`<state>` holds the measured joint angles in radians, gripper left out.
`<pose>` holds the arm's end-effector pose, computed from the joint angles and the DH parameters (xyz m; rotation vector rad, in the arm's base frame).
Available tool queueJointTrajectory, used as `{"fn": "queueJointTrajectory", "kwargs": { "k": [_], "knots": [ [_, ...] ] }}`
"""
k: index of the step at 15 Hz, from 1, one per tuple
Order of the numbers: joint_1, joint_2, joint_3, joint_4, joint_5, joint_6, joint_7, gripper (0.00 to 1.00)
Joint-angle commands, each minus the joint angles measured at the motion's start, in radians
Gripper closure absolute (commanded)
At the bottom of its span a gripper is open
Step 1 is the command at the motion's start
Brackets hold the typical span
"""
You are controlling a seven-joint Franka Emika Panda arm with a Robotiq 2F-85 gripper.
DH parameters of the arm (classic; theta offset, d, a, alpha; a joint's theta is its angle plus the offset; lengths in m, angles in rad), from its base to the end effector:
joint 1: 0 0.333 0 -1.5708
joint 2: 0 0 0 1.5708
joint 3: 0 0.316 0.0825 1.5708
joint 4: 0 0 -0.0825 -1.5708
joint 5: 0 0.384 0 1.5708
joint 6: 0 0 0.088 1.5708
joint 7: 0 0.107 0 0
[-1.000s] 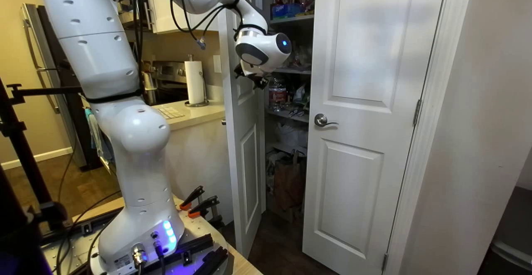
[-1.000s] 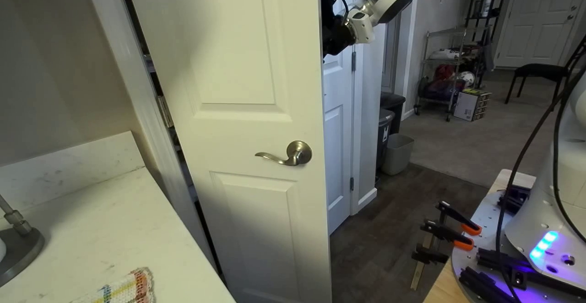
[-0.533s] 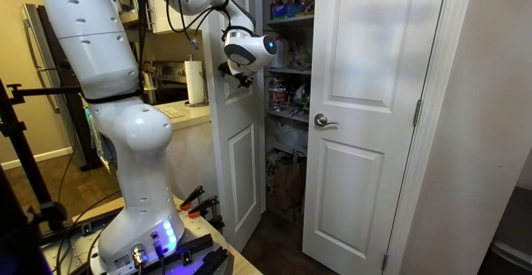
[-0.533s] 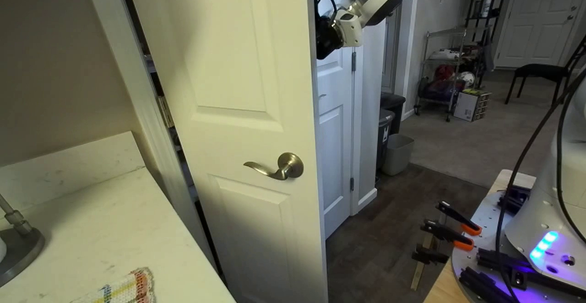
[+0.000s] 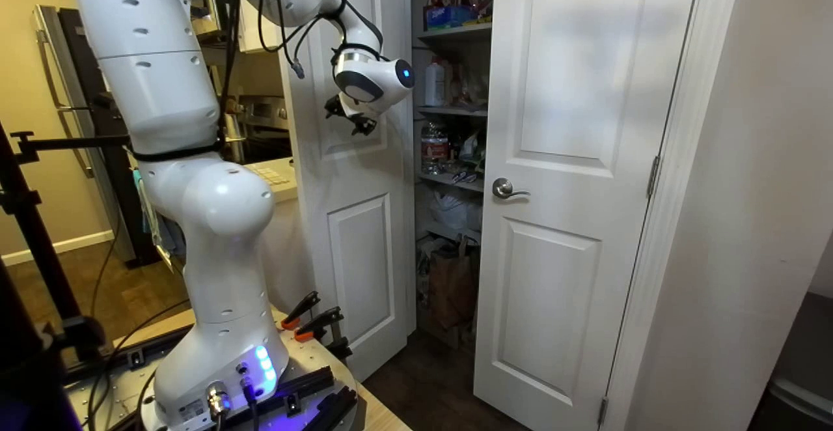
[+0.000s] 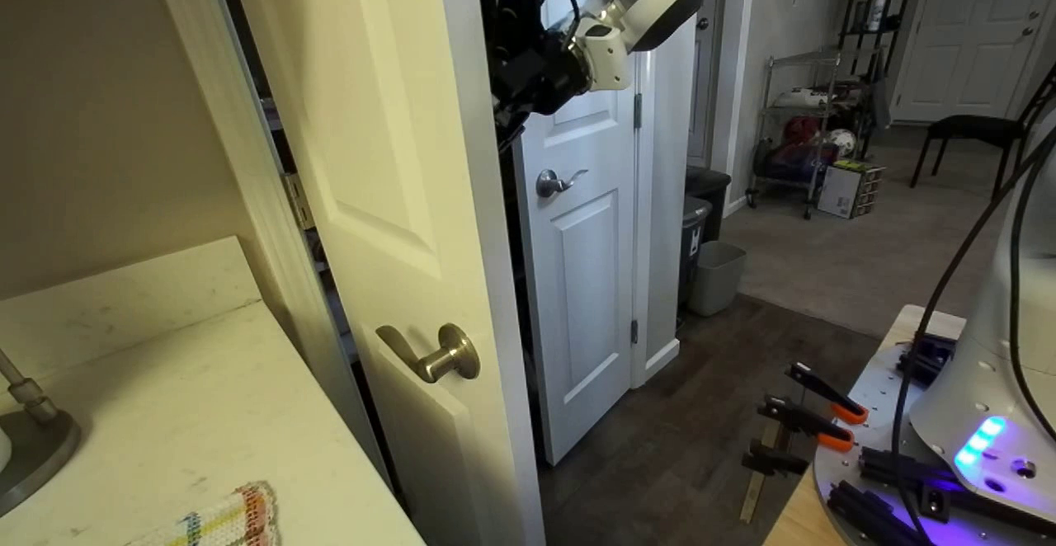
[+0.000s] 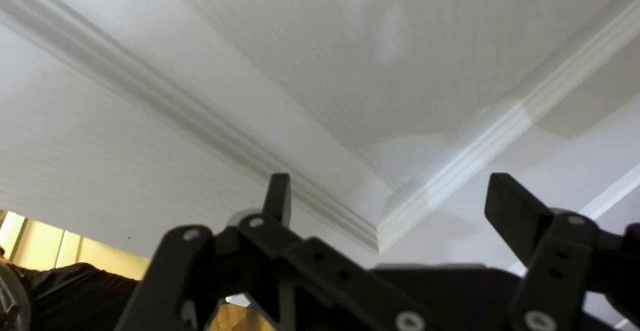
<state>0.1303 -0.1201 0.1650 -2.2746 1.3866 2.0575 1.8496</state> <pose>0.4736 0.2004 0.4333 -0.8862 2.1352 1.3556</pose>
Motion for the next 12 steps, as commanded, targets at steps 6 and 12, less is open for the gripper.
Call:
{"fn": "queueJointTrajectory", "kwargs": {
  "k": [6, 12],
  "knots": [
    [0.020, 0.040, 0.007, 0.038, 0.004, -0.002, 0.001, 0.00],
    [0.020, 0.049, 0.007, 0.044, 0.015, -0.002, 0.001, 0.00]
  ]
}}
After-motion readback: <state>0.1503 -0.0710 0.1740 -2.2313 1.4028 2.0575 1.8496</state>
